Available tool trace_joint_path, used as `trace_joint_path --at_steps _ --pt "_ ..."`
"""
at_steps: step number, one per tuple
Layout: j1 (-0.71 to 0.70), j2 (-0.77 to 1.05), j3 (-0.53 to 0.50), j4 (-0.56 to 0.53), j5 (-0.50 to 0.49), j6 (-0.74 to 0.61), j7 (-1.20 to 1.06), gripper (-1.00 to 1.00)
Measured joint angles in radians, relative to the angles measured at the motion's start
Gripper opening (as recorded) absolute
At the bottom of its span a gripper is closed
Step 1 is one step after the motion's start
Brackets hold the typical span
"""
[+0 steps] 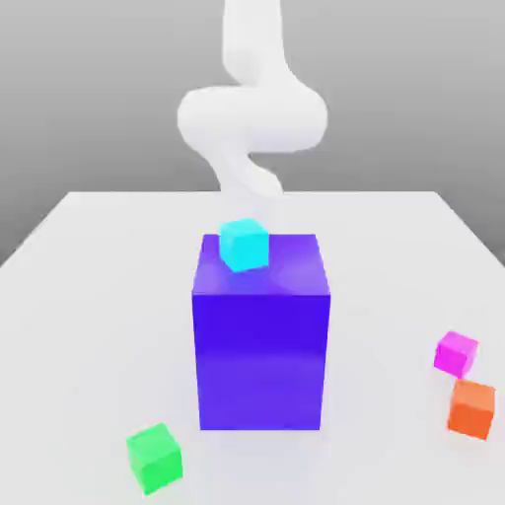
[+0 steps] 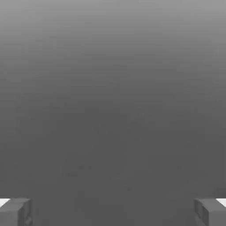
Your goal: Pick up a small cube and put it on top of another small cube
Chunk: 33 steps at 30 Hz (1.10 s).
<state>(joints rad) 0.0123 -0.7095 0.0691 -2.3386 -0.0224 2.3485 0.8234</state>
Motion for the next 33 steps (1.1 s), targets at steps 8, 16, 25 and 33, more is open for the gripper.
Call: trace_joint_path --at_steps 8,16,25,33 --pt "0.053 0.296 0.218 -0.125 -0.087 0.158 0.086 0.00" --pt "0.138 0.588 0.396 -0.248 -0.187 0.312 0.182 0.00" --pt "0.315 0.880 0.462 -0.350 -0.269 0.485 0.265 0.00" --pt "0.528 1.065 0.202 -0.301 -0.507 0.613 0.448 0.00"
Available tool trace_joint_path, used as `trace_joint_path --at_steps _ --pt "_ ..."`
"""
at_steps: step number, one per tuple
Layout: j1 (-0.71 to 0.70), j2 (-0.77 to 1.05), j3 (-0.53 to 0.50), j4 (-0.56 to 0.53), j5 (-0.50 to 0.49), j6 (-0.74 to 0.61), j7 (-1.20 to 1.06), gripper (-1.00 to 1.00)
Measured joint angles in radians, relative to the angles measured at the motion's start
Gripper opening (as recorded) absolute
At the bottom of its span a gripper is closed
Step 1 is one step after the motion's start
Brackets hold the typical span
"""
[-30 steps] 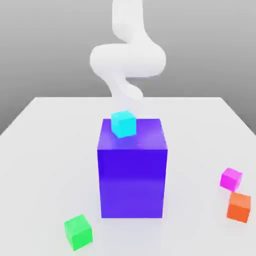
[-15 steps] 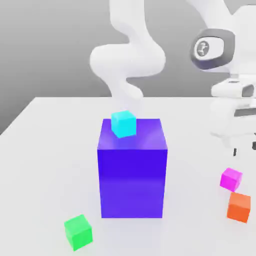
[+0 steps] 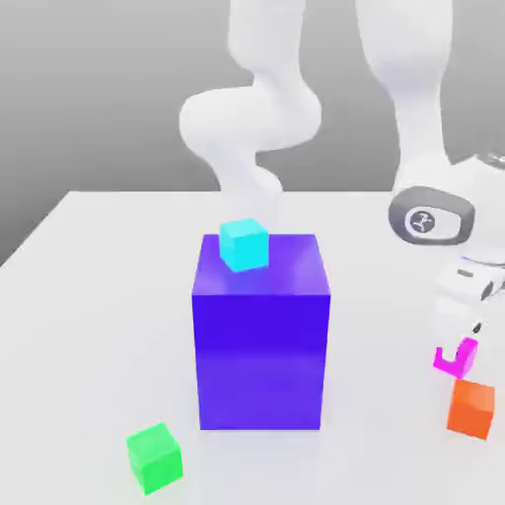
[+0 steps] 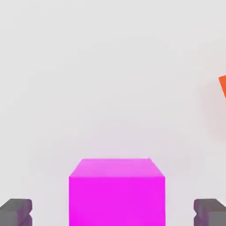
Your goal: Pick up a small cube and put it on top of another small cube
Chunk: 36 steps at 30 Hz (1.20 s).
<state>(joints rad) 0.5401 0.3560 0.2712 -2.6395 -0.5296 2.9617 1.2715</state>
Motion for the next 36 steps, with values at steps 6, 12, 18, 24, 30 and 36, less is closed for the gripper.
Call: trace_joint_path --at_steps 6,12,18,24,30,36 --pt "0.015 0.012 -0.018 0.003 -0.016 0.010 0.013 -1.00" --pt "-0.082 -0.070 0.102 -0.020 0.092 -0.047 -0.070 -1.00" --pt "-0.168 -0.205 0.240 -0.057 0.299 -0.136 -0.237 -1.00" --pt "-0.333 -0.226 0.106 0.007 0.383 -0.207 -0.246 -1.00" --pt "-0.520 -0.248 -0.076 0.051 0.452 -0.267 -0.177 -1.00" --pt "-0.751 -0.262 -0.239 0.090 0.517 -0.315 -0.089 -1.00"
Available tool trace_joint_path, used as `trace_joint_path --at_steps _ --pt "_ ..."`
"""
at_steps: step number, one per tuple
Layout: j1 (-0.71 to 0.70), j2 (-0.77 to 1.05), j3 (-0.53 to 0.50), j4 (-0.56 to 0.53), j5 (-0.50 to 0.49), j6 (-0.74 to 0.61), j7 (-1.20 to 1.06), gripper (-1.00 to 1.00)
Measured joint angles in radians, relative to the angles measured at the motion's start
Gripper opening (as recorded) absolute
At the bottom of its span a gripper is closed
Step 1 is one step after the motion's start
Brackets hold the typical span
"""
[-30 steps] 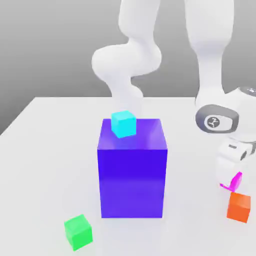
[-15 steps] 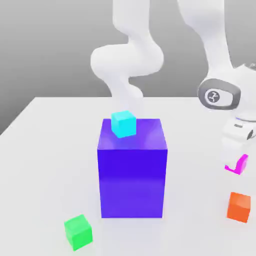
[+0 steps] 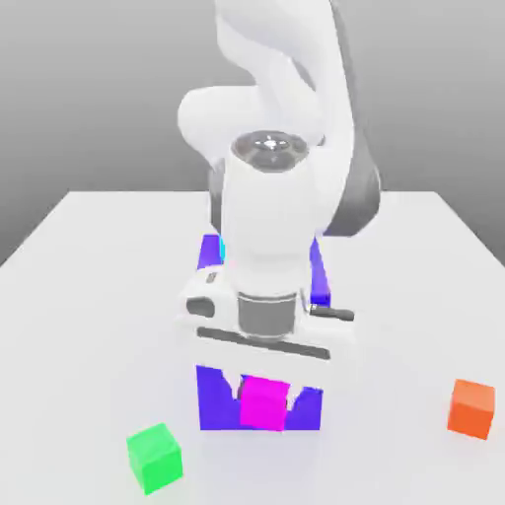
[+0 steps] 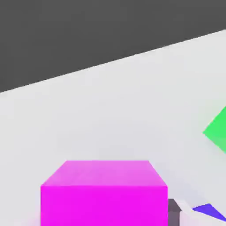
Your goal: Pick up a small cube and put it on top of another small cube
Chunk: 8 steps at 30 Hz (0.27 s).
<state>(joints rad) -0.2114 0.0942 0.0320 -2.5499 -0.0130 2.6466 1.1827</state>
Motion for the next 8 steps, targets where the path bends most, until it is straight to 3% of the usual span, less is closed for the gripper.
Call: trace_joint_path --at_steps 4,5,8 --pt "-0.040 0.128 -0.039 0.028 0.018 0.099 0.046 -1.00" --pt "-0.041 0.155 -0.040 0.030 0.019 0.124 0.047 1.00" --pt "-0.041 0.155 -0.040 0.030 0.019 0.124 0.047 1.00"
